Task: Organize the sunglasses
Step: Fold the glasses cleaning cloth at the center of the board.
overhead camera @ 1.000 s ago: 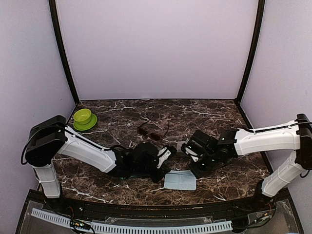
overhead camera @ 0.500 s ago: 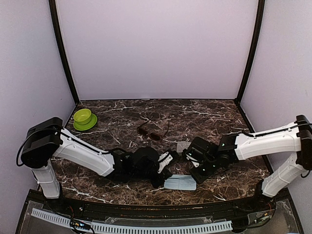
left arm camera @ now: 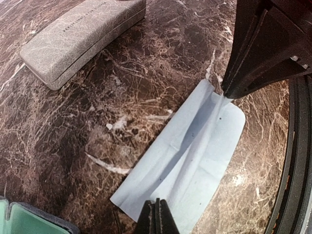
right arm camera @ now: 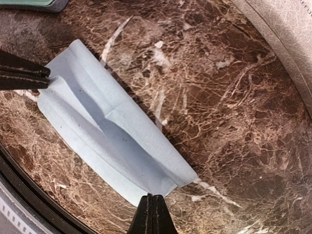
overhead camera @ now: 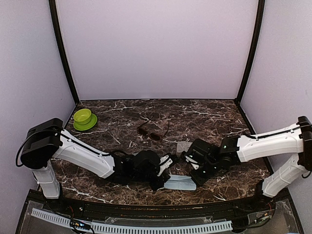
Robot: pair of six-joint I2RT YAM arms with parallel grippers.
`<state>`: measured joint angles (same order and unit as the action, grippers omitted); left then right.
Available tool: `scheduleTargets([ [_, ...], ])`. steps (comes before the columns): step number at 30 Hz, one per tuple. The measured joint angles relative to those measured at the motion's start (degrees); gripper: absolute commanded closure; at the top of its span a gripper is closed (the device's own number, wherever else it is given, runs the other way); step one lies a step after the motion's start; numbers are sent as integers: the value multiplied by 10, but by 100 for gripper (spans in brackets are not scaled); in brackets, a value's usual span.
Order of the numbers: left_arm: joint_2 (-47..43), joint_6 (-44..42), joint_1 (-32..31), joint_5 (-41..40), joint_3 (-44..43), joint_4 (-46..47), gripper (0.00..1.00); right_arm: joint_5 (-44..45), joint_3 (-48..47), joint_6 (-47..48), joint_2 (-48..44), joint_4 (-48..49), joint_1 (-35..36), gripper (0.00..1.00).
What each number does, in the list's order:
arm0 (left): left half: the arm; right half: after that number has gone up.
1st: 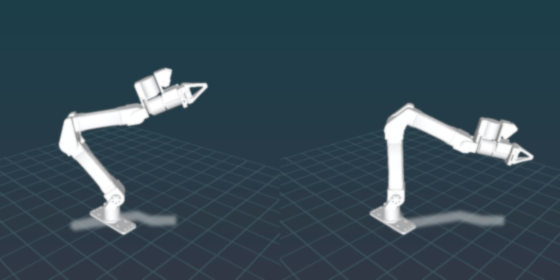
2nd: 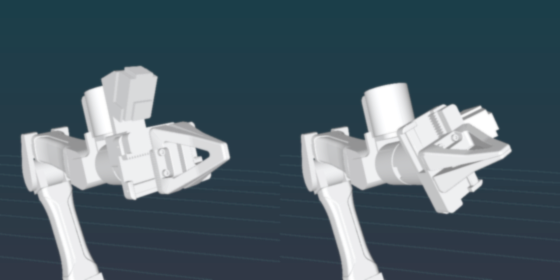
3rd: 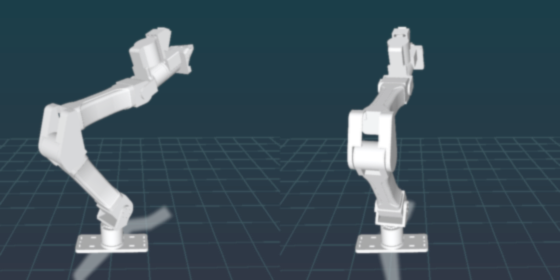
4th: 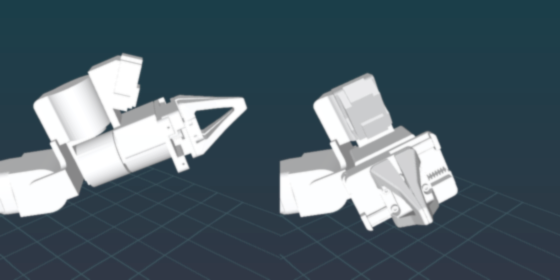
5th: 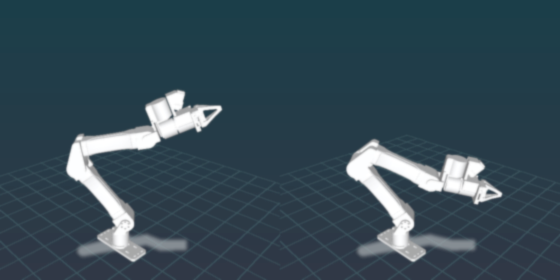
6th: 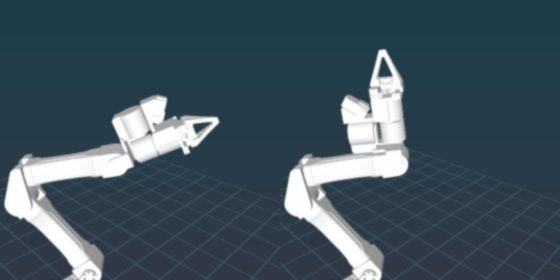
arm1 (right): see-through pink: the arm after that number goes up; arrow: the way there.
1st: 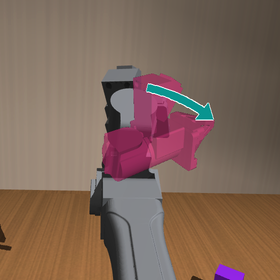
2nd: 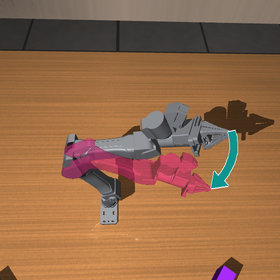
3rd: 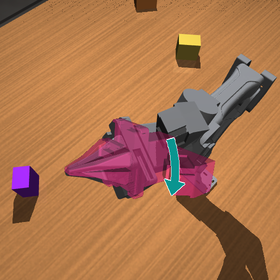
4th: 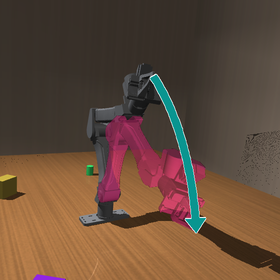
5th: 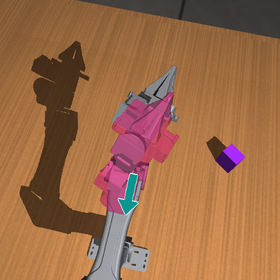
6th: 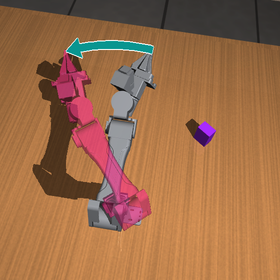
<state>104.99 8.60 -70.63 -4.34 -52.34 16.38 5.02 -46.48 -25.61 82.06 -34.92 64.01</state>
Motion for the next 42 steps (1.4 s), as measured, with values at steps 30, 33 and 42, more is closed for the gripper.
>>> scheduleTargets([
  [30,13,1,-10,15,0,-7,100,-22,16,-1,2,9,5,97],
  [33,14,1,-13,19,0,-11,99,-27,19,-2,3,12,5,96],
  [42,16,5,-14,19,0,-28,87,-44,35,-10,3,18,6,89],
])
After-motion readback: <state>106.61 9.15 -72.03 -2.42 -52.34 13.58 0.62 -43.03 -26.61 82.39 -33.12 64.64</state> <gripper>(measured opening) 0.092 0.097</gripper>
